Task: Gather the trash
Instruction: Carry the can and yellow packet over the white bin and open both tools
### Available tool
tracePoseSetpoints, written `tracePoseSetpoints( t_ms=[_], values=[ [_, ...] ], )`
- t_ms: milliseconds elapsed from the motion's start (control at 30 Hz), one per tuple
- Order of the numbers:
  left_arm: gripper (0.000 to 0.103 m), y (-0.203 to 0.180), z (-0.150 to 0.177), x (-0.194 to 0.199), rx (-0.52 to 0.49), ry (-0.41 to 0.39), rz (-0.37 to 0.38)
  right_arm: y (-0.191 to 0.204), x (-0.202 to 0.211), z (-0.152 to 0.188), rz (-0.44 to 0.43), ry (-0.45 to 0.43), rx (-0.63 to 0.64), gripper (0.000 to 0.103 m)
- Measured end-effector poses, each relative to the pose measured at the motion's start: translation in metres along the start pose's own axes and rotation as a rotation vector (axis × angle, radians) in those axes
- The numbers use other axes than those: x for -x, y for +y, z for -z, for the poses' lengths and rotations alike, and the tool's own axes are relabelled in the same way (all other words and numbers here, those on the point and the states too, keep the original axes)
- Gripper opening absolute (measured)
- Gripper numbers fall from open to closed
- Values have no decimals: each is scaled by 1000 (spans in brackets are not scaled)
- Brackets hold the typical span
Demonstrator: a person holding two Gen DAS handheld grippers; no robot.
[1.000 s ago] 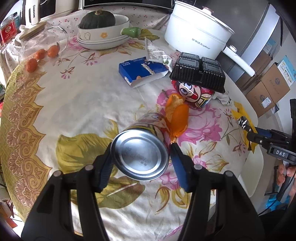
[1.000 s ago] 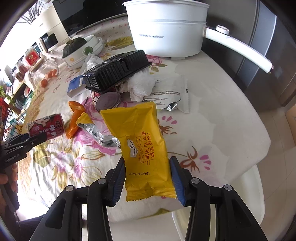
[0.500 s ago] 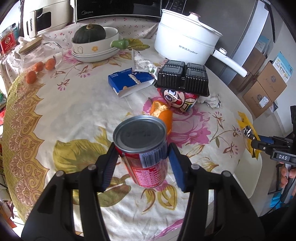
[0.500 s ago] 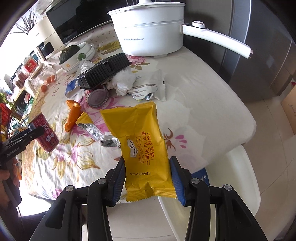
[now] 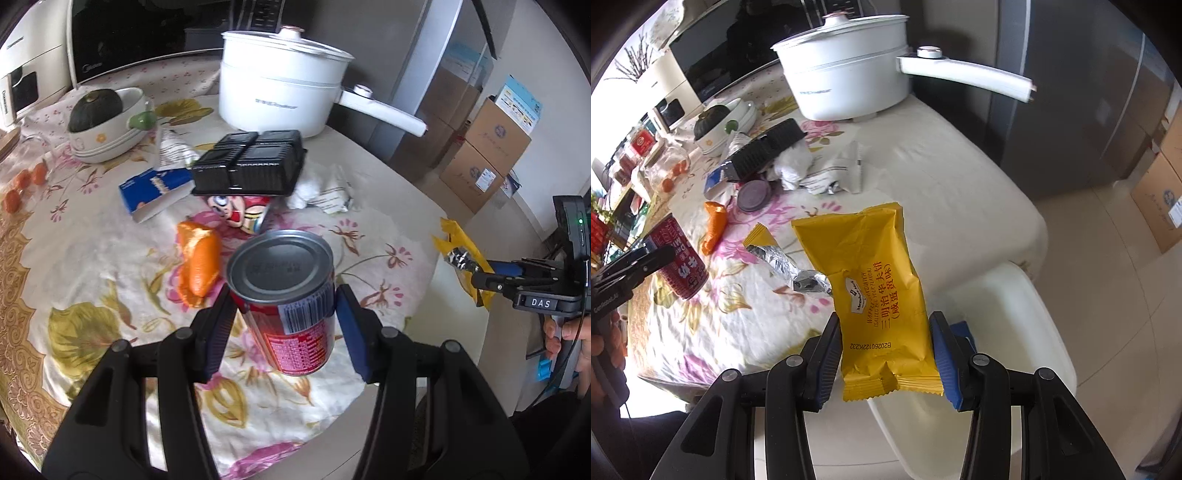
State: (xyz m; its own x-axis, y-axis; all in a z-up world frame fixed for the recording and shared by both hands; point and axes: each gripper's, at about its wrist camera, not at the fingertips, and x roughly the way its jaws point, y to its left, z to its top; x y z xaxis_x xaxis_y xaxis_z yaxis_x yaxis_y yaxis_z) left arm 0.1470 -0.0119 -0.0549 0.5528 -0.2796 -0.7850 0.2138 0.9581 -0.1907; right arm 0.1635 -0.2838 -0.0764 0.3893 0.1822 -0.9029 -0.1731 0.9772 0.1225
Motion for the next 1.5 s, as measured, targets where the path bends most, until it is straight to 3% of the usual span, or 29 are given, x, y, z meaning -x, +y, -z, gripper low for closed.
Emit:
tracePoseSetpoints(
  t_ms=[467,833,867,900,967,1067,1400,1467,1500],
  values=[
    [56,-128,14,-51,-161,47,180,-93,25,48,76,26,-145,48],
    [57,-174,27,-88,-258,110,223,-135,21,74,115,71,-211,48],
    [58,-175,28,-91,-265,130,230,-137,20,74,117,75,-213,48],
    [69,-175,30,-93,-265,146,230,-137,19,75,119,77,-215,48],
    [91,-175,30,-94,-269,160,189,-138,18,75,122,81,-215,48],
    [102,-174,31,-82,-298,148,131,-136,17,73,123,84,-209,48],
    [102,-130,31,-58,-241,122,32,-124,10,71,125,92,-183,48],
    [102,-121,32,-52,-238,111,15,-122,10,70,118,90,-187,54],
    [102,-119,31,-50,-240,107,7,-122,9,69,107,90,-193,66]
  ],
)
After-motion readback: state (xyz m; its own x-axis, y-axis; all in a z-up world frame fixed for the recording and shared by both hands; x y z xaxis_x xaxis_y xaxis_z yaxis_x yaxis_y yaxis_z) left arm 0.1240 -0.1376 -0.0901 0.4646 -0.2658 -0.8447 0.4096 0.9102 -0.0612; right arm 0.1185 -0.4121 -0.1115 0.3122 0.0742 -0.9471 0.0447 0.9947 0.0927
